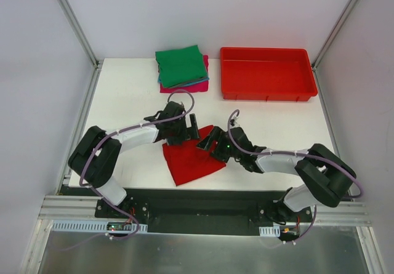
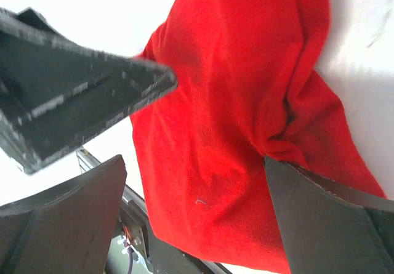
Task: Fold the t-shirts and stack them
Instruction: Put the neatly folded tshirt into the corner of the board with both arms
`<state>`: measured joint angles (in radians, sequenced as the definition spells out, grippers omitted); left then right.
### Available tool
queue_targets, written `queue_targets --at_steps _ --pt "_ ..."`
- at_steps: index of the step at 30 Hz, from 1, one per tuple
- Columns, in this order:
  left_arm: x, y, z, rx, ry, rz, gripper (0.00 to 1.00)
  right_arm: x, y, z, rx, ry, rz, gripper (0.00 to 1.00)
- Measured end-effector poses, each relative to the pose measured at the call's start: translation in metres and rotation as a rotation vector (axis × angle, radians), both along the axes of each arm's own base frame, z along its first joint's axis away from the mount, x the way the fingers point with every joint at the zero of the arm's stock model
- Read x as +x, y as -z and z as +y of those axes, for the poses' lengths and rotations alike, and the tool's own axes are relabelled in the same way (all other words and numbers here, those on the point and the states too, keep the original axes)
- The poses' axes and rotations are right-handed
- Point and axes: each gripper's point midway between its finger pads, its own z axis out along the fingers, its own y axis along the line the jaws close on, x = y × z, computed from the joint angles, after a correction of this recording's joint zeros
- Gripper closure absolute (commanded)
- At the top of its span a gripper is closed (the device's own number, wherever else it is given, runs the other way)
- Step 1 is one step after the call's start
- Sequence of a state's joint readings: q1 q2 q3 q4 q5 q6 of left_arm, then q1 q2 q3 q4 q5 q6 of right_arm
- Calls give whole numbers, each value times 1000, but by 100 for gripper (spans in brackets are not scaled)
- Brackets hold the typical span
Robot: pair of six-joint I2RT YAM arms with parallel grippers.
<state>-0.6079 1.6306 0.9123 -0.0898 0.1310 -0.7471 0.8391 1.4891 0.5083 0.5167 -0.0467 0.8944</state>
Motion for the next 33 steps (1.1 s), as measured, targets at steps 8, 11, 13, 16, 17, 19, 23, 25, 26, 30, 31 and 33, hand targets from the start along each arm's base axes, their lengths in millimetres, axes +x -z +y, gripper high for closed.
queue_targets --at_steps 8,11,13,16,17,19,23,25,26,30,31,33 --pt "-24 -38 12 -77 35 -101 1 17 -28 -22 -93 -5 -99 4" --pt "-26 -68 14 -118 37 -175 1 17 -53 -34 -120 -2 -180 4" --pt "-29 -86 20 -132 21 -218 1 17 -67 -43 -140 4 -232 4" --pt "-35 -91 39 -97 -64 -211 1 16 -83 -67 -207 34 -306 4" --pt "-39 -86 46 -77 -93 -195 1 15 -89 -77 -230 54 -329 4" --pt "-49 -66 60 -28 -149 -137 1 15 -98 -97 -263 109 -370 4" --pt "-71 -20 84 94 -215 -3 7 9 -96 -136 -316 216 -414 4" --pt "-74 -7 88 131 -232 40 14 5 -87 -153 -342 253 -421 4" --pt "-75 -1 89 143 -239 57 18 2 -83 -159 -355 264 -421 4" --pt "-73 15 86 160 -253 101 38 -2 -73 -175 -386 298 -424 4" --pt "-74 19 85 165 -256 114 39 -3 -71 -177 -392 304 -424 4" --pt "-72 22 81 154 -257 128 40 -4 -68 -181 -406 313 -422 4"
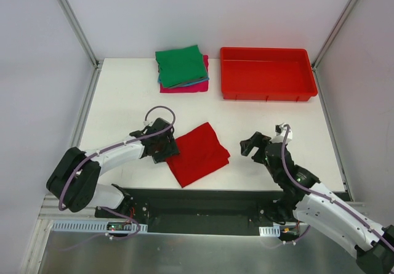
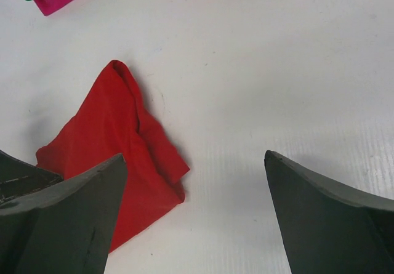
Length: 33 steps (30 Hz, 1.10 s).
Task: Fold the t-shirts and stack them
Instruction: Put the neatly folded tshirt into the corner of the board with both arms
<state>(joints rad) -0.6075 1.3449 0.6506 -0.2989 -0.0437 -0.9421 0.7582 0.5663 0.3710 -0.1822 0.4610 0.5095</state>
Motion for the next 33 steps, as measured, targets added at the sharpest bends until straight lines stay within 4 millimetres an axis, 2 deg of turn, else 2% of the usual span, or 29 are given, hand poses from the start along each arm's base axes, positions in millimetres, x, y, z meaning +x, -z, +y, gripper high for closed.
queue_targets --at_steps 2,6,9,11,12,13,20,24,29,33 --pt "2 1 -5 -20 -5 -1 41 0 3 -3 -9 8 3 4" --pt "8 2 -14 -49 -21 8 49 0 6 -5 -25 15 10 4" --pt "16 4 -22 -55 -19 17 67 0 9 -6 -41 18 15 4" --pt "21 6 -27 -54 -17 22 82 1 10 -7 -51 18 17 4" --pt "24 7 -30 -54 -11 22 94 1 11 -8 -55 19 16 4" --pt "27 8 -32 -51 -6 24 100 1 11 -9 -59 21 15 4" --pt "51 3 -40 29 116 -27 100 4 10 -18 -102 41 0 4" --pt "76 -14 -34 145 205 -117 100 8 9 -19 -170 -2 -38 4" --pt "107 -46 -34 226 275 -240 100 15 16 6 -284 -178 -10 4" --pt "114 -51 -33 261 304 -254 100 38 0 48 -306 -284 57 4"
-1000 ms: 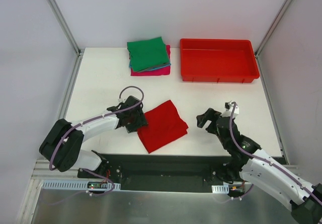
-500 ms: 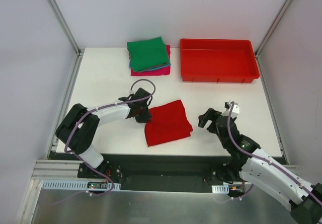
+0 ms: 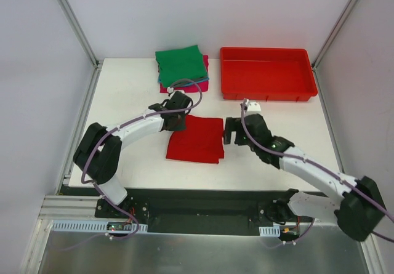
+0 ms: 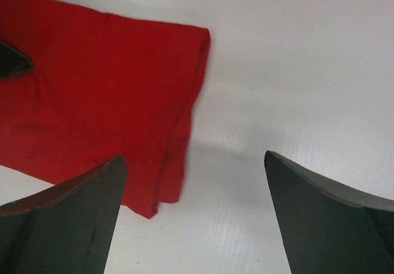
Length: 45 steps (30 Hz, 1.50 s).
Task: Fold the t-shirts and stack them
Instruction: Put the neatly folded tshirt into the corner of the board with both arms
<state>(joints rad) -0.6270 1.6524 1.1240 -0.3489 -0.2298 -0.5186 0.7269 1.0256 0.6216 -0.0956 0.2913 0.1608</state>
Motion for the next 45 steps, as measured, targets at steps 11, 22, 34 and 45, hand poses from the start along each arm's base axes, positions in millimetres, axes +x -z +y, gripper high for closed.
queue_targets --at_steps 11,22,34,45 --pt "-5 10 17 54 -23 47 100 30 44 59 14 36 289 12" --pt "-6 10 17 54 -23 49 100 38 89 84 -9 28 440 41" --pt "-3 10 21 54 -37 50 100 40 101 105 13 11 480 75" --pt "6 4 30 43 -65 45 100 57 91 116 -92 -77 408 99"
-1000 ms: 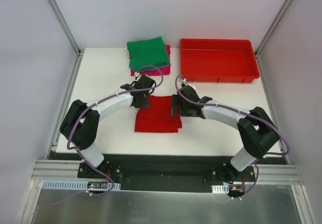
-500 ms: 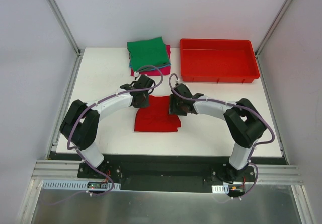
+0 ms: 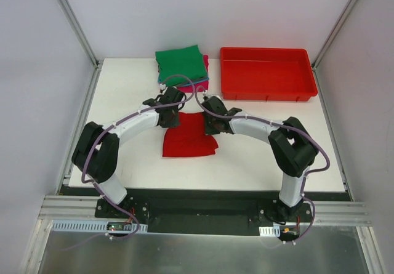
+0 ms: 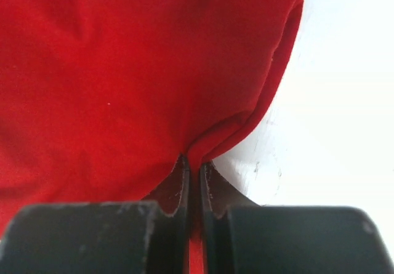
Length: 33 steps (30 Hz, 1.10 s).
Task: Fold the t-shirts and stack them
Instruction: Put the neatly folded tshirt into the corner of the board with both arms
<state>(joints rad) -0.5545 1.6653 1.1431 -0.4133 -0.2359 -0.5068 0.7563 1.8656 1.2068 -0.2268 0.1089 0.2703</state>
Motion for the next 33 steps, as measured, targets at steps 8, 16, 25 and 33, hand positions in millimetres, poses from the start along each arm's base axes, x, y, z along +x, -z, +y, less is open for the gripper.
queue_targets --at_steps 8,16,25,33 --pt "30 -66 -13 -59 34 -143 100 40 -59 9 -57 -150 -215 99" --pt "89 -151 10 -101 -29 -338 100 114 -170 20 0 -165 -484 99" --pt "183 -209 39 -100 -85 -501 100 223 -232 35 94 -123 -693 99" --pt "245 -187 54 -112 -57 -493 100 287 -195 44 139 -107 -781 99"
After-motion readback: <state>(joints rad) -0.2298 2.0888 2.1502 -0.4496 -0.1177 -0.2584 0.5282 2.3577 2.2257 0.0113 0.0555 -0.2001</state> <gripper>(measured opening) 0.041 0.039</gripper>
